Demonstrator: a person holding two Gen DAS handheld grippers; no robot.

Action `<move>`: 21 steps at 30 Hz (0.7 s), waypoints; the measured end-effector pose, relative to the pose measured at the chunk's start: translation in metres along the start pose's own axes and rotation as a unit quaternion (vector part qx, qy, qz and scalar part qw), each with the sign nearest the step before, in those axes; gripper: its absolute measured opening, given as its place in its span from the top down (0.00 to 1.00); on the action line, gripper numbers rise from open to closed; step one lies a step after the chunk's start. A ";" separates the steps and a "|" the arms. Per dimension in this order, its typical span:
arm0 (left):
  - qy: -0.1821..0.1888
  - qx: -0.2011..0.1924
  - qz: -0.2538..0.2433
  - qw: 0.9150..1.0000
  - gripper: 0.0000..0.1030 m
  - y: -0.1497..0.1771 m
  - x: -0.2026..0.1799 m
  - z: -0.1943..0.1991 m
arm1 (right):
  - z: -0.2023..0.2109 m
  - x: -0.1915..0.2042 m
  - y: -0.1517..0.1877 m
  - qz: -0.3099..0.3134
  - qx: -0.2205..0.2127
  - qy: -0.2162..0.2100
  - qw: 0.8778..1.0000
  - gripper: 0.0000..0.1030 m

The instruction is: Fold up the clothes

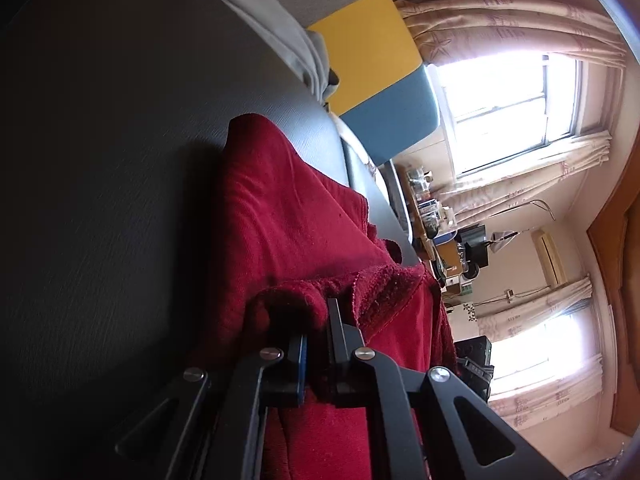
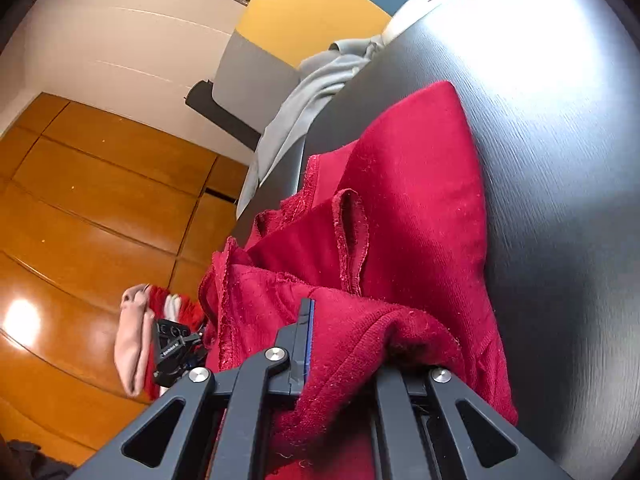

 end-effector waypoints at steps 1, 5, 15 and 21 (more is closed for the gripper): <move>-0.002 0.005 0.001 1.000 0.94 0.004 -0.003 0.004 | 0.004 0.004 0.004 -0.003 0.003 -0.007 1.000 0.91; 0.017 0.013 0.006 1.000 0.94 0.013 -0.017 0.013 | 0.014 0.028 0.018 -0.003 0.020 -0.039 0.999 0.42; 0.091 -0.044 0.081 0.992 0.91 -0.018 -0.017 0.031 | 0.031 0.036 -0.009 -0.045 -0.053 -0.099 0.993 0.19; 0.059 -0.022 0.100 0.993 0.78 -0.020 -0.001 0.019 | 0.037 0.021 -0.003 -0.060 -0.069 -0.088 0.992 0.19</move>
Point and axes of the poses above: each gripper's, at about its wrist camera, not at the fingertips, and z roughly against the way its jaws point, x to its left, y to its underside, the point moved 7 cm from there along -z, roughly the way its jaws point, and after that the axes turned 5 degrees about x, right-handed, at the moved point
